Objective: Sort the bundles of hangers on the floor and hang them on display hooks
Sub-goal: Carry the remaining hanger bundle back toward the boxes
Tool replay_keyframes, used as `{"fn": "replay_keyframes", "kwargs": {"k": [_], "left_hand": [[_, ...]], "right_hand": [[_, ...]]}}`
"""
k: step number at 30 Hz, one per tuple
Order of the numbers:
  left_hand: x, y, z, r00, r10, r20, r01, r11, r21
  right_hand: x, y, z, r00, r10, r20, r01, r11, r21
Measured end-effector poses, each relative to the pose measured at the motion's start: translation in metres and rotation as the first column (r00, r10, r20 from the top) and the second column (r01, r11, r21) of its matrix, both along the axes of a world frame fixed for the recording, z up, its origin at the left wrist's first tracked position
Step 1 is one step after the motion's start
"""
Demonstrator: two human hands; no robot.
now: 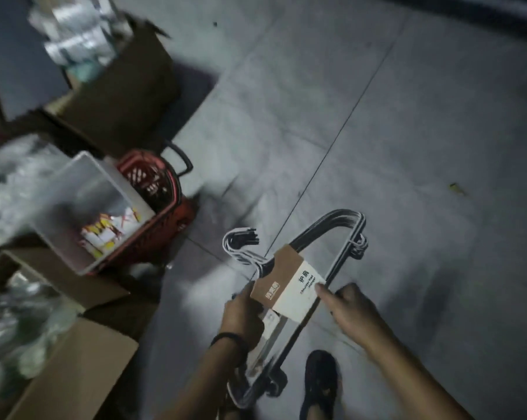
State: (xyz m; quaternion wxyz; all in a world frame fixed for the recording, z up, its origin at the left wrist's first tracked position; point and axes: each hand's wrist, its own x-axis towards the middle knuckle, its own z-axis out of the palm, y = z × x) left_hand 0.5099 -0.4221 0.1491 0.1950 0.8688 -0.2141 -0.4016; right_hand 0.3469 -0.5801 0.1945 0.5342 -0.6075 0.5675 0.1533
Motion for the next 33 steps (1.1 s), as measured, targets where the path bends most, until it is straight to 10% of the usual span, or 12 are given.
{"fn": "replay_keyframes", "kwargs": {"k": [6, 10, 12, 16, 26, 33], "left_hand": [[-0.001, -0.037, 0.162, 0.976, -0.109, 0.190, 0.140, 0.978, -0.157], [-0.005, -0.048, 0.254, 0.922, -0.208, 0.327, 0.296, 0.922, -0.250], [-0.001, -0.051, 0.295, 0.870, -0.260, 0.420, 0.391, 0.882, -0.265], [0.003, -0.062, 0.368, 0.718, -0.346, 0.603, 0.574, 0.785, -0.233], [0.002, -0.063, 0.491, 0.402, -0.322, 0.857, 0.832, 0.519, -0.194], [-0.063, 0.007, 0.478, 0.811, 0.054, 0.582, 0.580, 0.057, -0.813]], "right_hand": [[0.004, -0.068, 0.226, 0.923, 0.379, 0.067, -0.237, 0.697, -0.677], [0.014, -0.089, 0.325, 0.681, 0.660, -0.316, -0.633, 0.314, -0.708], [0.020, -0.099, 0.364, 0.599, 0.690, -0.407, -0.772, 0.362, -0.523], [0.018, -0.111, 0.427, 0.675, 0.734, -0.077, -0.734, 0.656, -0.175], [-0.059, -0.022, 0.498, 0.947, 0.247, 0.205, -0.166, 0.923, -0.347], [-0.125, 0.094, 0.510, 0.876, -0.210, 0.434, 0.398, 0.823, -0.406]]}}
